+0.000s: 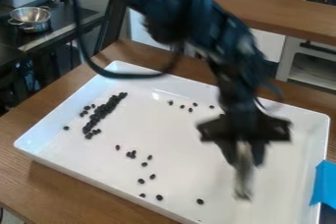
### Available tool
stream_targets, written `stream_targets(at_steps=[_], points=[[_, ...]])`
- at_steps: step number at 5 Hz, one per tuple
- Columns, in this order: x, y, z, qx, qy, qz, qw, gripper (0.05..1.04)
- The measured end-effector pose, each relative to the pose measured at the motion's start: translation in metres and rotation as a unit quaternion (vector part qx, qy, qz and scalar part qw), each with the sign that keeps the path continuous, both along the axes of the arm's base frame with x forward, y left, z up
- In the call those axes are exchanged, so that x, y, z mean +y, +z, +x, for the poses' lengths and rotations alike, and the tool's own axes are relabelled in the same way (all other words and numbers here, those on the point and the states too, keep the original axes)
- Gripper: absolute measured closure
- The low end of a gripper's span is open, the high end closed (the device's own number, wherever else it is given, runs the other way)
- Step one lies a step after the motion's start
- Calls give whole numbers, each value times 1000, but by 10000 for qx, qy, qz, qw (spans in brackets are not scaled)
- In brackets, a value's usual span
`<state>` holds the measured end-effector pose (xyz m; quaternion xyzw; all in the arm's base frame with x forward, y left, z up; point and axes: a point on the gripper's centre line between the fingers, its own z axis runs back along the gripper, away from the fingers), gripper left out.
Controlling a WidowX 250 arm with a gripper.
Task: Sweep into pile
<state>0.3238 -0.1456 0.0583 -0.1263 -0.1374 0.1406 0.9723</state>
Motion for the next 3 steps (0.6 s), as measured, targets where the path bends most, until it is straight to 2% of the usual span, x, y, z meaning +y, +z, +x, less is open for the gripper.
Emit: stream_targets(at_steps=[1, 2, 3], points=[[-13, -16, -4, 34, -83, 128, 9999, 704], [-17, -22, -5, -102, -187, 284, 9994, 704], [-11, -33, -11, -86, -276, 519, 9982, 704]])
